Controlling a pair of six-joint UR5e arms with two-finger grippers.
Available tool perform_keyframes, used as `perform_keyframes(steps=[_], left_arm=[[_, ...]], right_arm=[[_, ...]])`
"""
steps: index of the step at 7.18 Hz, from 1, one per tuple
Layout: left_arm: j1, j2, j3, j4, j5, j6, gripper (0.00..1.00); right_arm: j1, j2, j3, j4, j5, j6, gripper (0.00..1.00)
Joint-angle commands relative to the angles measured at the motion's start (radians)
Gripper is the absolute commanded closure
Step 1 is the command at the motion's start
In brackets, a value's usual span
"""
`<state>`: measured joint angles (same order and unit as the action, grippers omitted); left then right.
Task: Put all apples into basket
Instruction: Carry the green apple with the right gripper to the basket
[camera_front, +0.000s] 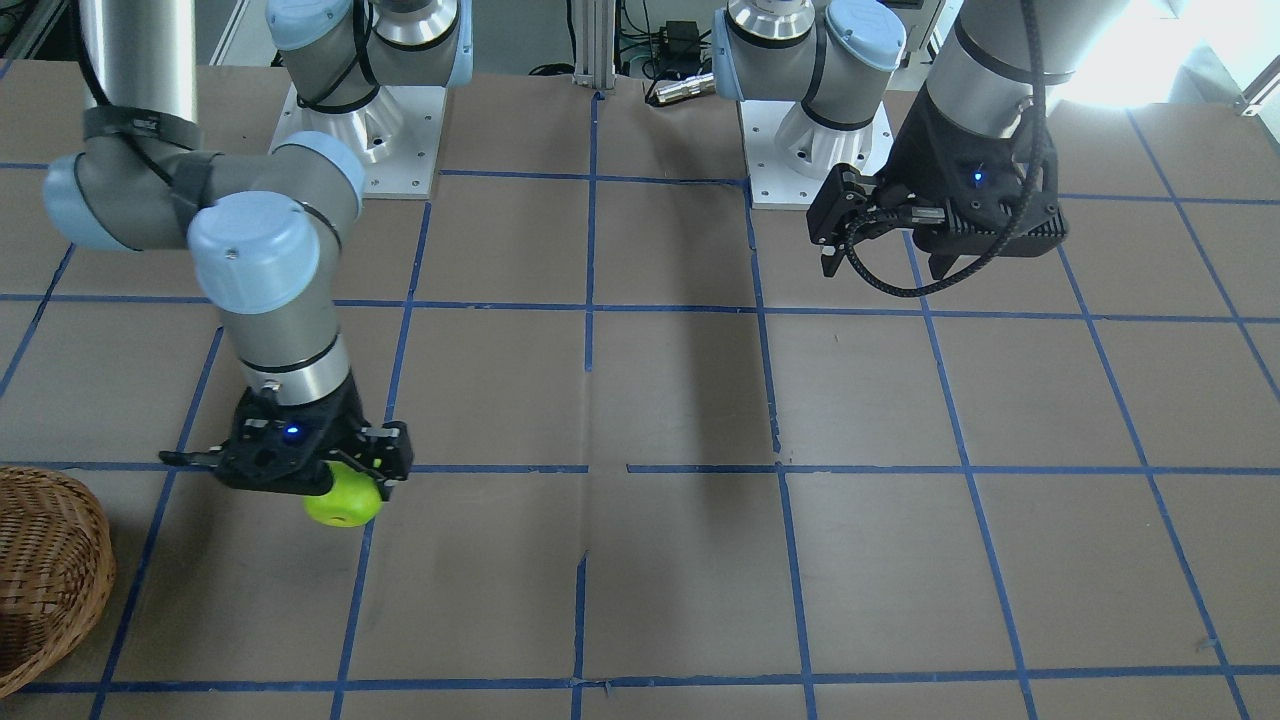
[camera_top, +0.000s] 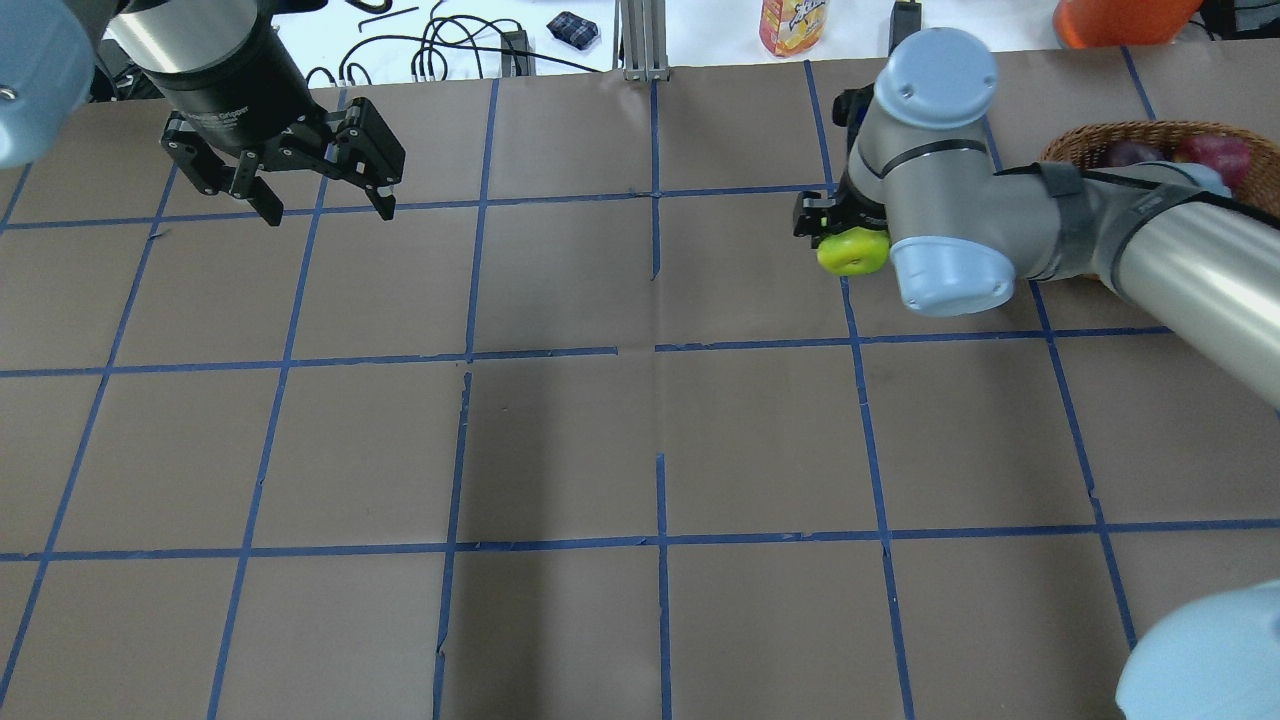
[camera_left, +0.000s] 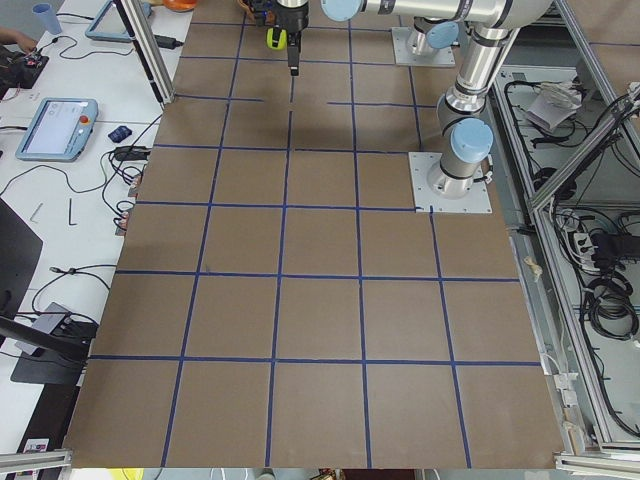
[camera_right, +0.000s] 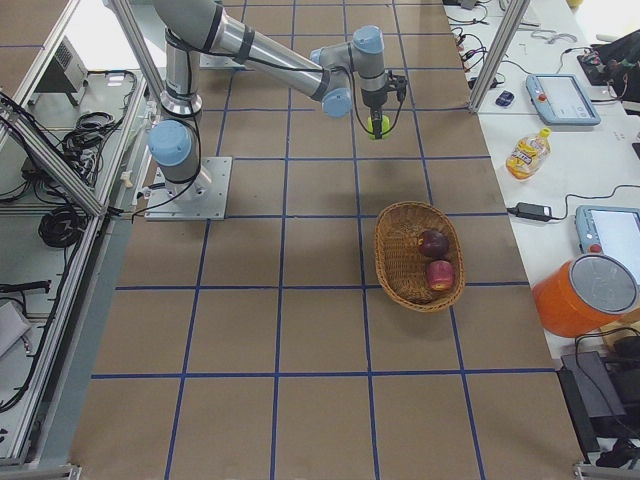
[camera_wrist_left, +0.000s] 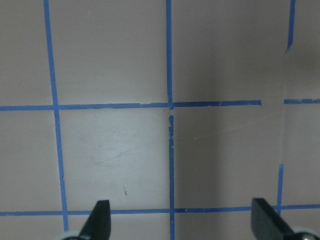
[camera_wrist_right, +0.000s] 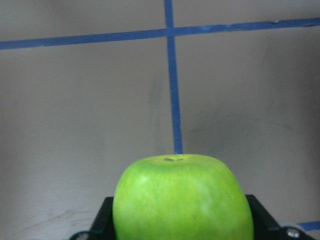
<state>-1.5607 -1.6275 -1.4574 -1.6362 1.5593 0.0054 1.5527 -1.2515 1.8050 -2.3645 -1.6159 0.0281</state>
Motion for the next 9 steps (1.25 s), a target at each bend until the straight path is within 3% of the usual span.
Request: perform_keyframes(steps=[1, 3, 5, 6, 7, 9], left_arm=[[-0.001, 0.000, 0.002, 0.001, -0.004, -0.012, 0.00], [-0.005, 0.000, 0.002, -0.001, 0.001, -0.012, 0.00], [-0.005, 0.003, 0.002, 0.007, -0.001, -0.012, 0.00], [-0.004, 0.014, 0.003, 0.007, -0.004, -0.012, 0.00], [-0.005, 0.014, 0.003, 0.006, 0.004, -0.012, 0.00], [-0.009, 0.023, 0.002, 0.004, 0.005, -0.008, 0.00]], right_arm=[[-0.234, 0.000, -0.007, 0.004, 0.007, -0.379, 0.64], [-0.345, 0.042, -0.086, 0.033, 0.098, -0.604, 0.65], [-0.405, 0.165, -0.223, 0.037, 0.109, -0.779, 0.66], [-0.440, 0.220, -0.281, 0.041, 0.120, -0.784, 0.64], [-0.448, 0.254, -0.302, 0.041, 0.170, -0.787, 0.63], [-0.448, 0.271, -0.305, 0.042, 0.177, -0.789, 0.61]])
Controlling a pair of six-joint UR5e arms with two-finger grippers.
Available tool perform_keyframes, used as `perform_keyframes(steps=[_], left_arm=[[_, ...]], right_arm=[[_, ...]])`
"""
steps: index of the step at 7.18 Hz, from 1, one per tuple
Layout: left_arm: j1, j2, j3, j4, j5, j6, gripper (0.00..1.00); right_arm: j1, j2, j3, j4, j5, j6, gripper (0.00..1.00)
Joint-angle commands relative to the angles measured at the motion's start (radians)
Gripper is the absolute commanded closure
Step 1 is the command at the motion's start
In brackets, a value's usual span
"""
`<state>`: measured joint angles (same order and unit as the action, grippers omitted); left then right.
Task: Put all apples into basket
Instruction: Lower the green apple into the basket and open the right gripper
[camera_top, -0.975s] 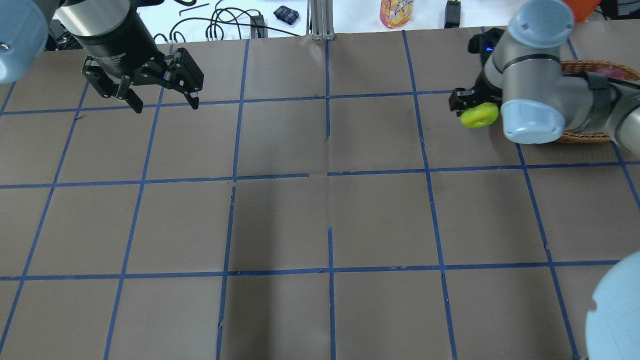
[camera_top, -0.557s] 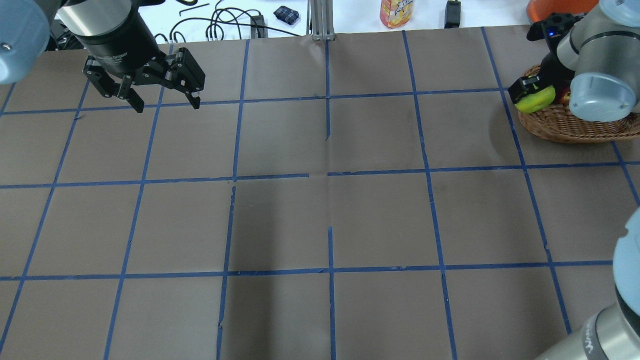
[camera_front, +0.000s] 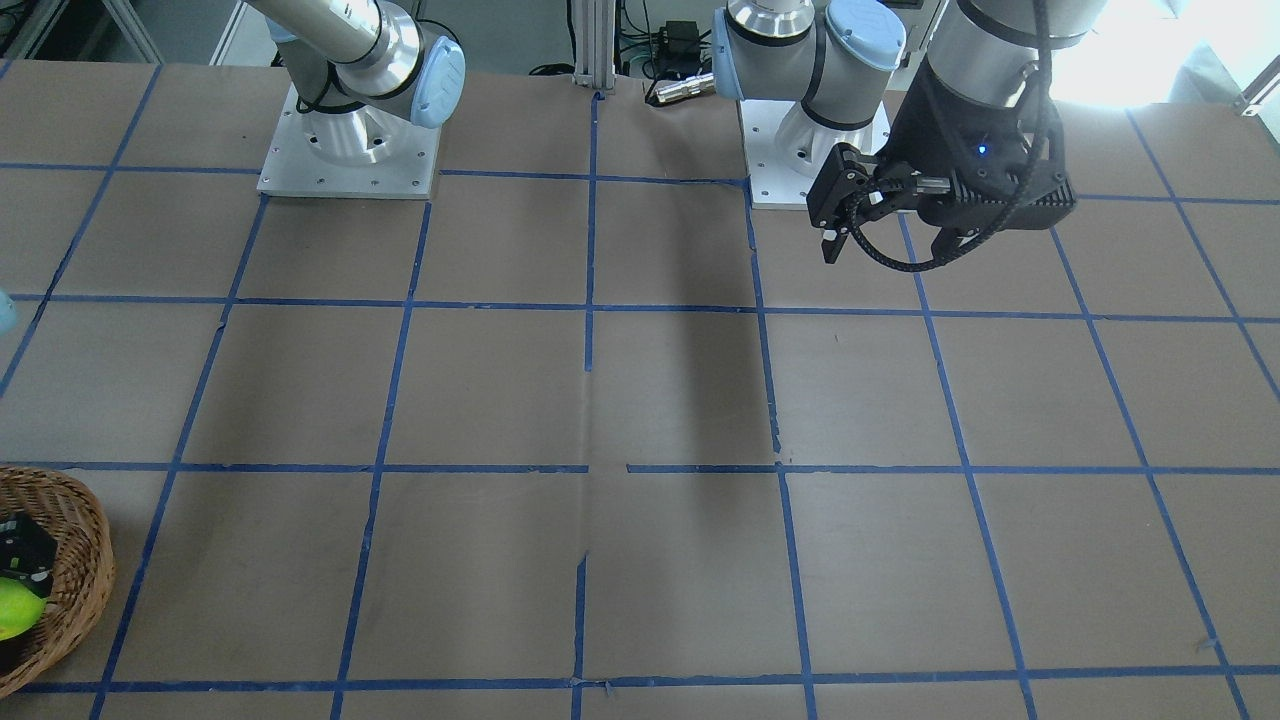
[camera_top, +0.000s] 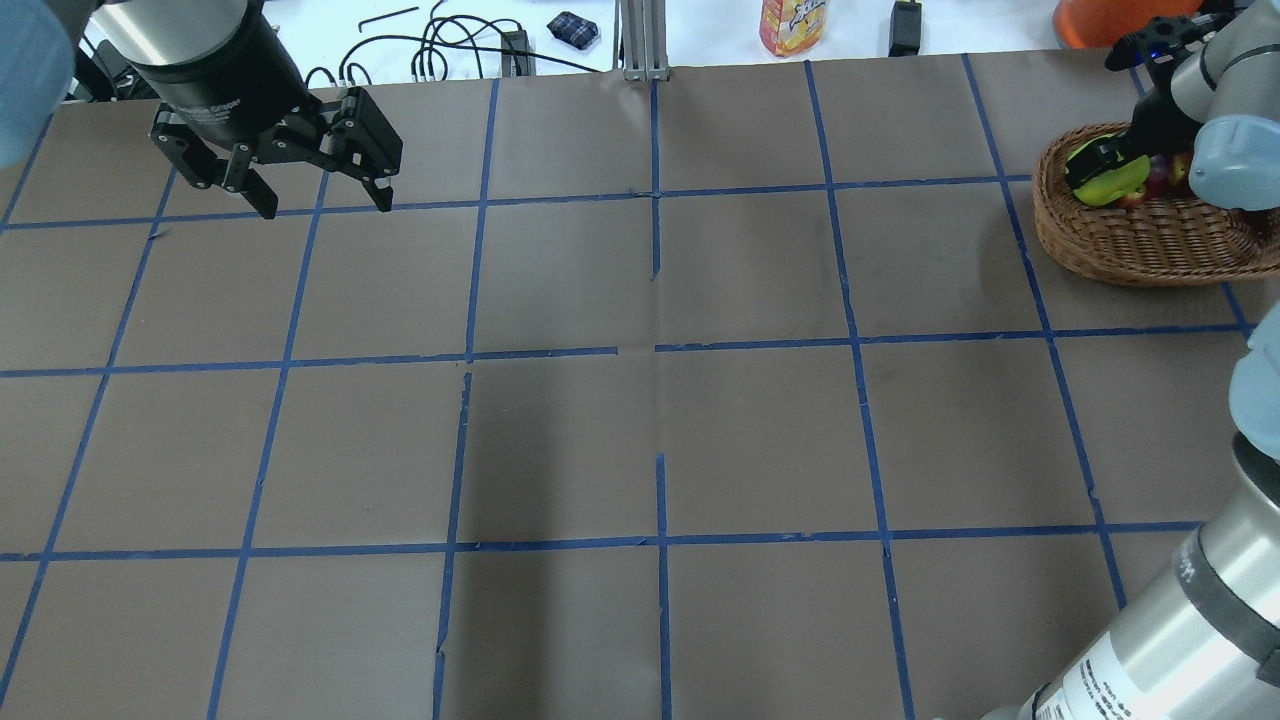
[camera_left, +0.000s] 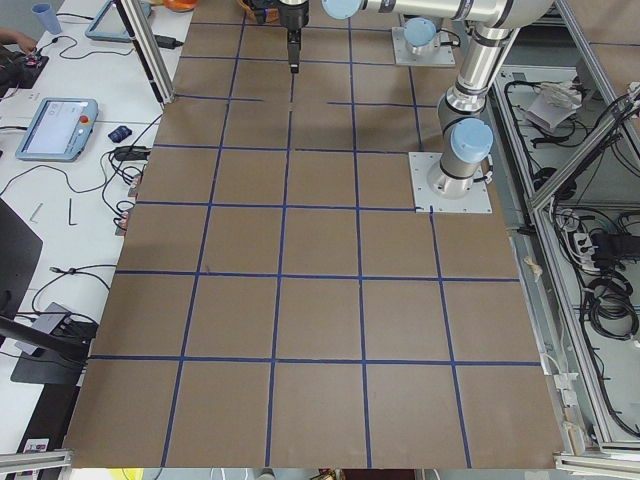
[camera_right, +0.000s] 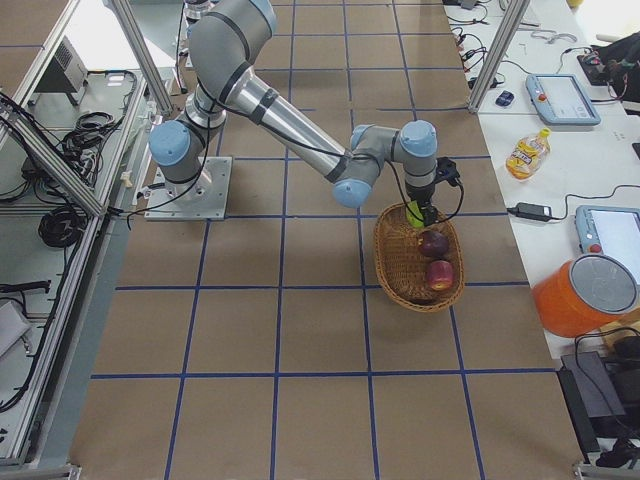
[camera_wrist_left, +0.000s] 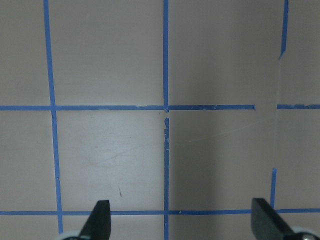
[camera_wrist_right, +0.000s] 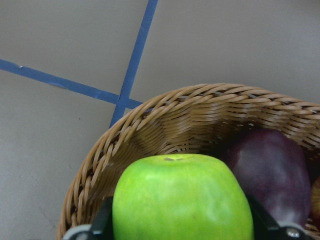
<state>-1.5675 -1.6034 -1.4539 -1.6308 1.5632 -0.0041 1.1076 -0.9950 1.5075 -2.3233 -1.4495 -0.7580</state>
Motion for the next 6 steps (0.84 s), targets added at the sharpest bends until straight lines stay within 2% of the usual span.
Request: perform_keyframes(steps=[1, 5, 6], left_arm=[[-0.003, -0.012, 0.000, 0.002, -0.009, 0.000, 0.00], [-0.008, 0.002, -0.003, 0.003, 0.017, 0.016, 0.00], [-0.008, 0.003, 0.004, 0.003, 0.015, 0.016, 0.00]], right_arm=[[-0.003, 0.022, -0.019, 0.001, 0.035, -0.018, 0.60], [-0.012, 0.029, -0.007, 0.002, 0.035, -0.026, 0.51], [-0.023, 0.032, -0.012, -0.004, 0.035, -0.064, 0.42]])
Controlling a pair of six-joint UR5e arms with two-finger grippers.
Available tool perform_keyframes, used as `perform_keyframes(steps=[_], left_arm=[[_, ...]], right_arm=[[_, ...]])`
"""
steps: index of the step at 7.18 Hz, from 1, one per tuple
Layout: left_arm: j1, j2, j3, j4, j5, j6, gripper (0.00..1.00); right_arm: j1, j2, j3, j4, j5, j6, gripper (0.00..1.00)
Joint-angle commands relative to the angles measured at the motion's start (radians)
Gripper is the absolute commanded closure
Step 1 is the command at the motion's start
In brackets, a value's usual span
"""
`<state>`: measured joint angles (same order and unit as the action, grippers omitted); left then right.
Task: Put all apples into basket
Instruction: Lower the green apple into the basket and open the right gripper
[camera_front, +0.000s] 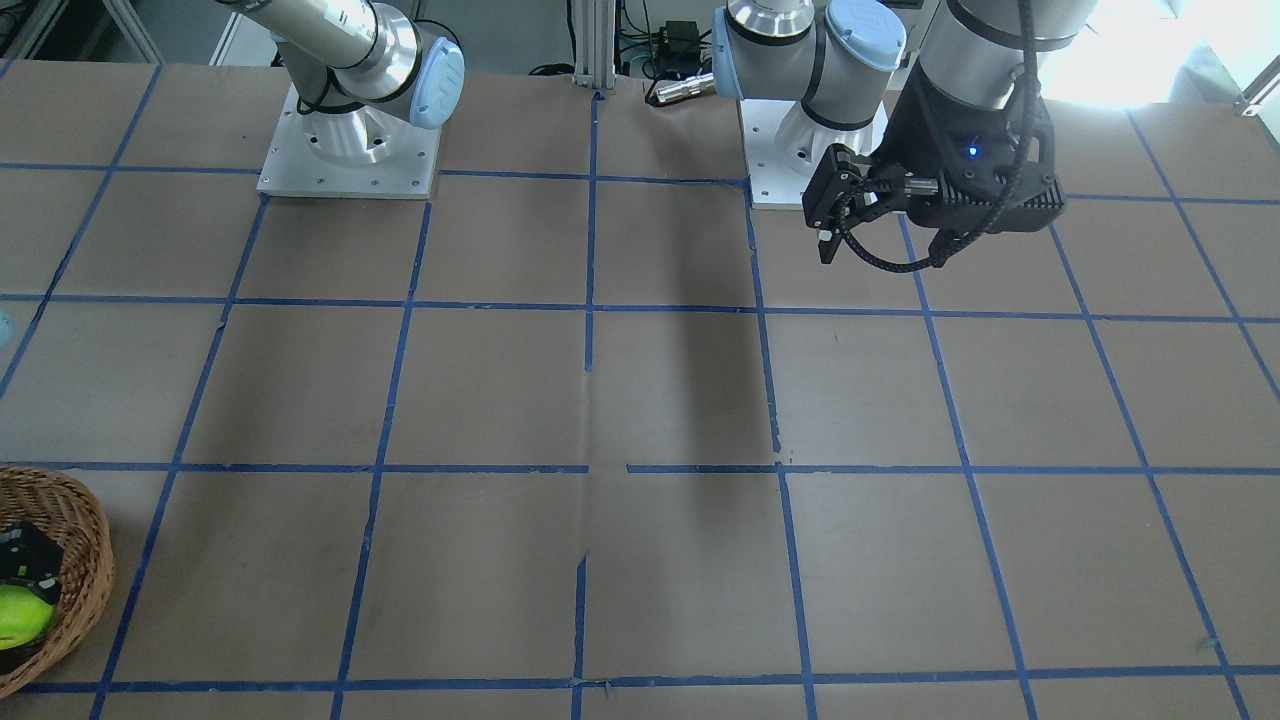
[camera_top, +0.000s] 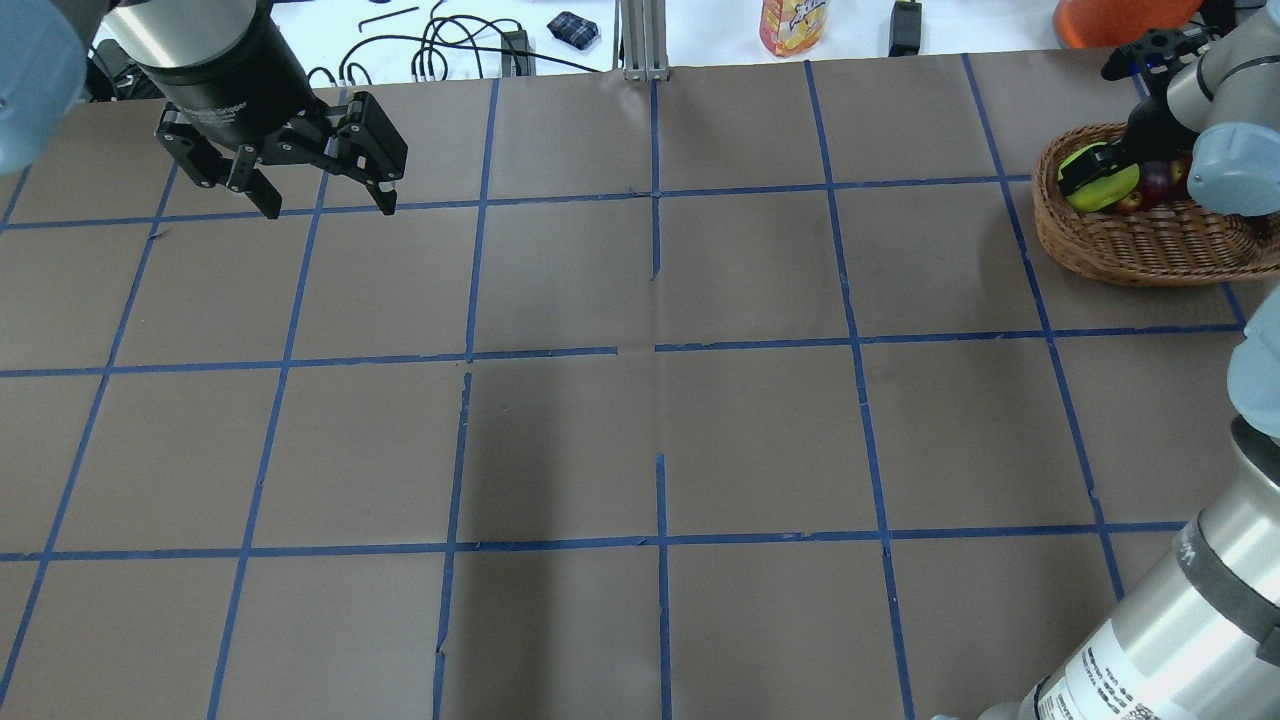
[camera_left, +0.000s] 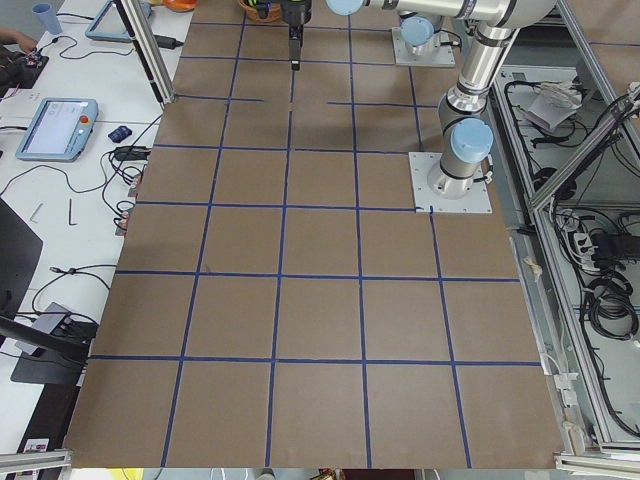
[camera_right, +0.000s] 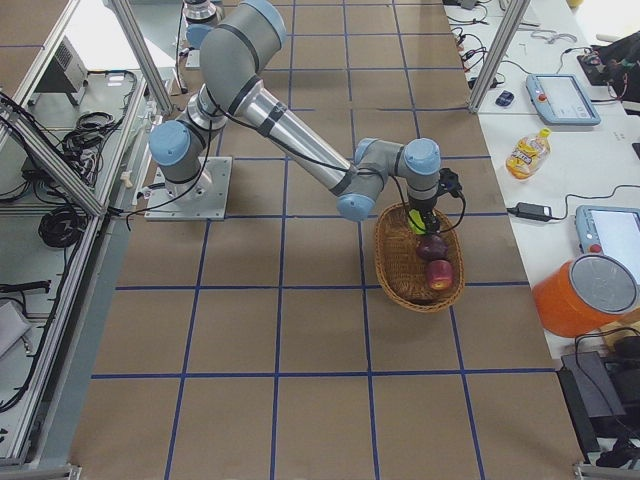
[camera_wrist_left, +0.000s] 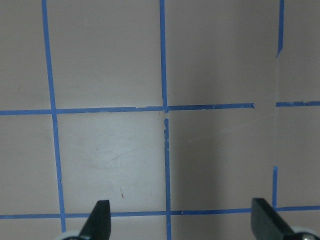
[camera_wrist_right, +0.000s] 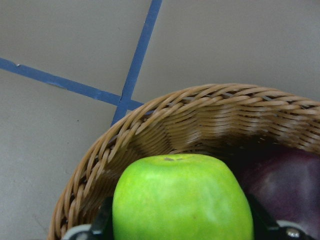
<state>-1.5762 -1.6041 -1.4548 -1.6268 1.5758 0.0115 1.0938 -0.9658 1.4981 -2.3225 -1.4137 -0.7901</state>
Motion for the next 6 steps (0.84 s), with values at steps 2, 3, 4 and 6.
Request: perform_keyframes(steps=[2, 3, 4, 6], left_arm=[[0.002, -0.008, 0.002, -0.002, 0.001, 0.001, 0.00], [-0.001, -0.023, 0.004, 0.002, 0.001, -0.002, 0.00], [-0.001, -0.028, 0.001, 0.002, 0.000, -0.010, 0.00], [-0.002, -0.033, 0.014, 0.002, -0.010, -0.015, 0.00]], right_arm=[[-0.012, 0.001, -0.006, 0.003, -0.010, -0.037, 0.00], [-0.012, -0.005, -0.009, 0.014, -0.013, -0.037, 0.00], [-0.014, -0.011, -0.010, 0.017, -0.020, -0.037, 0.00], [-0.014, -0.071, -0.013, 0.093, -0.022, -0.037, 0.00]])
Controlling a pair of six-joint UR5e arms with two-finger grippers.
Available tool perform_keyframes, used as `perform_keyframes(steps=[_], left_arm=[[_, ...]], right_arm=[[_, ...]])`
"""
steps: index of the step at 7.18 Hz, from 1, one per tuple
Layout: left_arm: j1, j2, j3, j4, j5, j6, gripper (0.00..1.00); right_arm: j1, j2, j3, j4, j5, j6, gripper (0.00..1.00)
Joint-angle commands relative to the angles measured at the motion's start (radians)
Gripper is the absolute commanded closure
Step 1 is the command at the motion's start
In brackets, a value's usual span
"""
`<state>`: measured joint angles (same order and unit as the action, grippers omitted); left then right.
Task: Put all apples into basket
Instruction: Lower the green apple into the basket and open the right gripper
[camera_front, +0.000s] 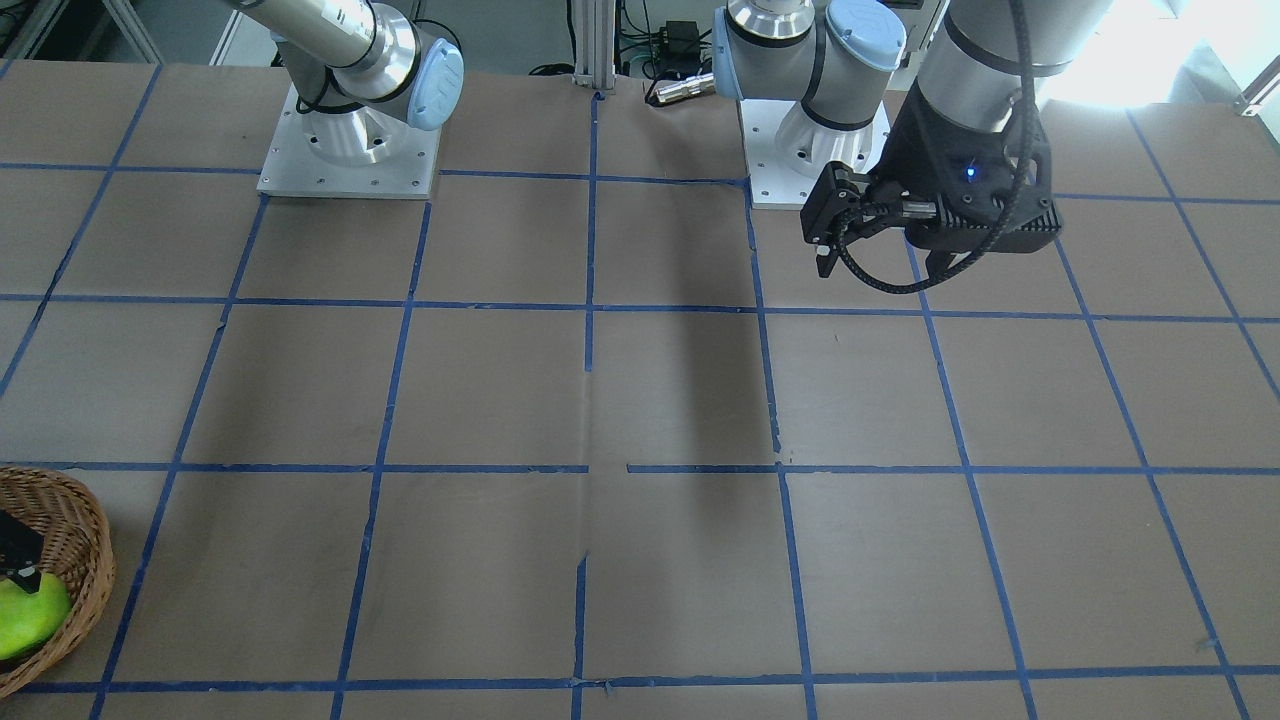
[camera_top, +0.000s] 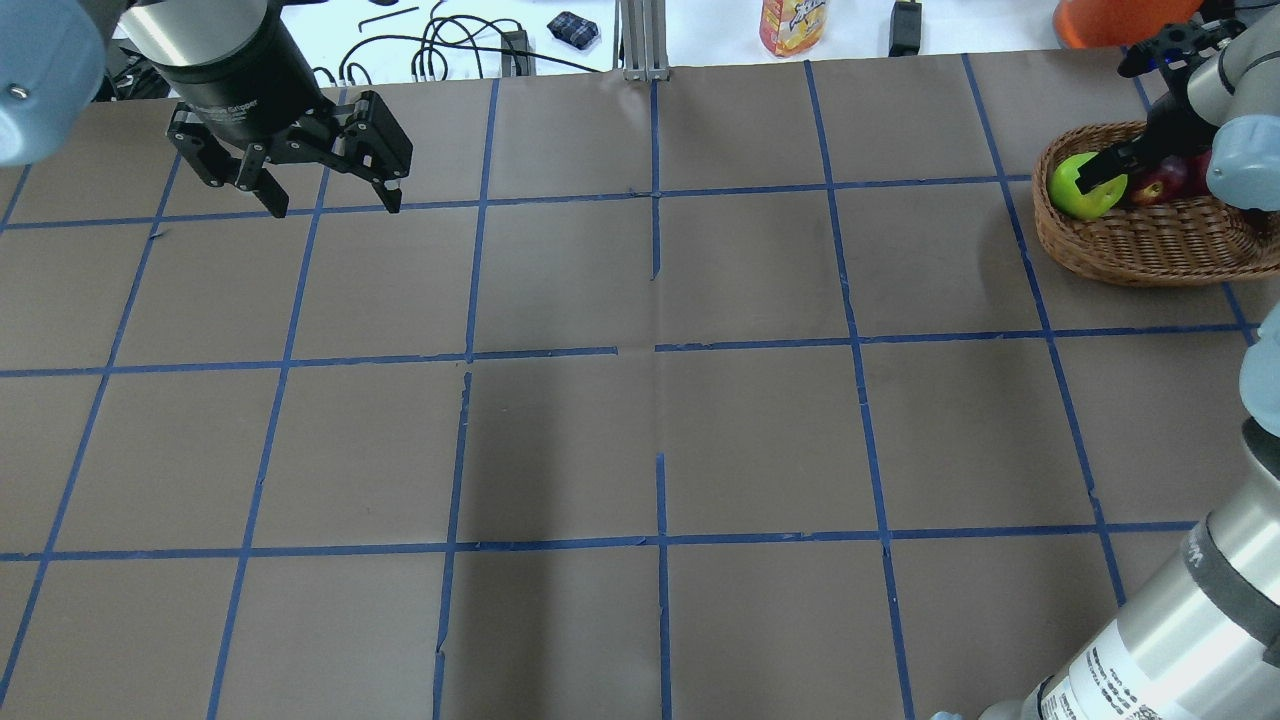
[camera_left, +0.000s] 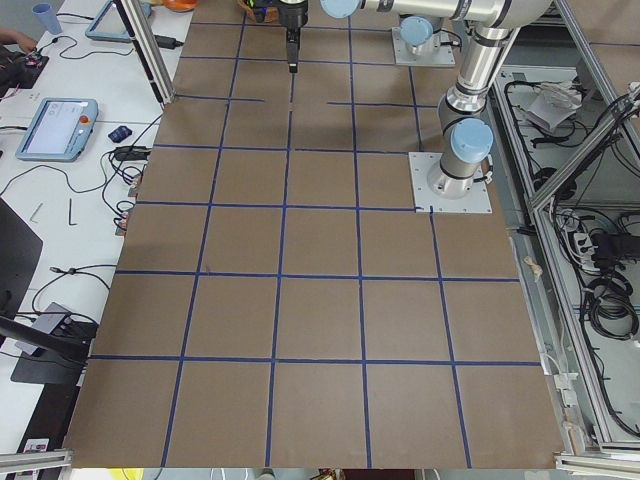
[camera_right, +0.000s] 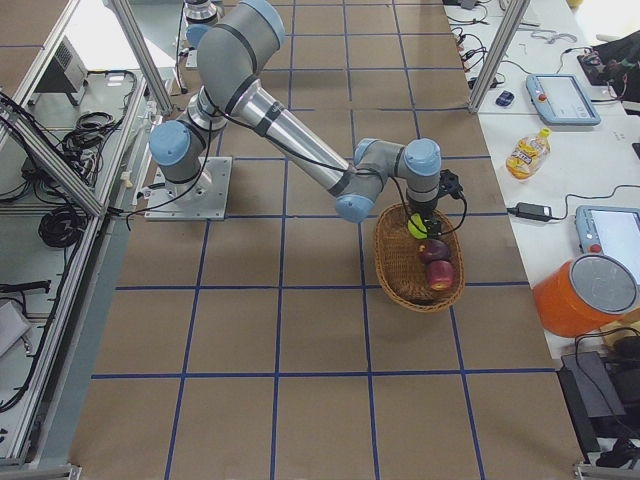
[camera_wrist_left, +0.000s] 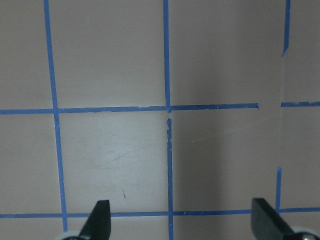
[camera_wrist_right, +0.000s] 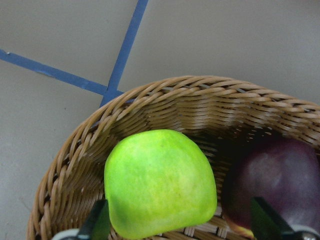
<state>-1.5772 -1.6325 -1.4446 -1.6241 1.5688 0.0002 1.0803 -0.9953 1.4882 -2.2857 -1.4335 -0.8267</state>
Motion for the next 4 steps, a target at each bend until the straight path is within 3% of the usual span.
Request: perform_keyframes(steps=[1, 3, 4], left_arm=[[0.000, -0.001, 0.007, 0.000, 0.004, -0.002, 0.00], [0.000, -0.004, 0.001, 0.000, 0.004, -0.002, 0.00], [0.000, -0.004, -0.003, 0.000, 0.007, -0.002, 0.00]], right_arm=[[0.001, -0.095, 0.000, 0.139, 0.001, 0.003, 0.00], [0.015, -0.237, 0.009, 0.399, -0.002, 0.049, 0.00], [0.038, -0.290, 0.010, 0.513, -0.004, 0.178, 0.00]])
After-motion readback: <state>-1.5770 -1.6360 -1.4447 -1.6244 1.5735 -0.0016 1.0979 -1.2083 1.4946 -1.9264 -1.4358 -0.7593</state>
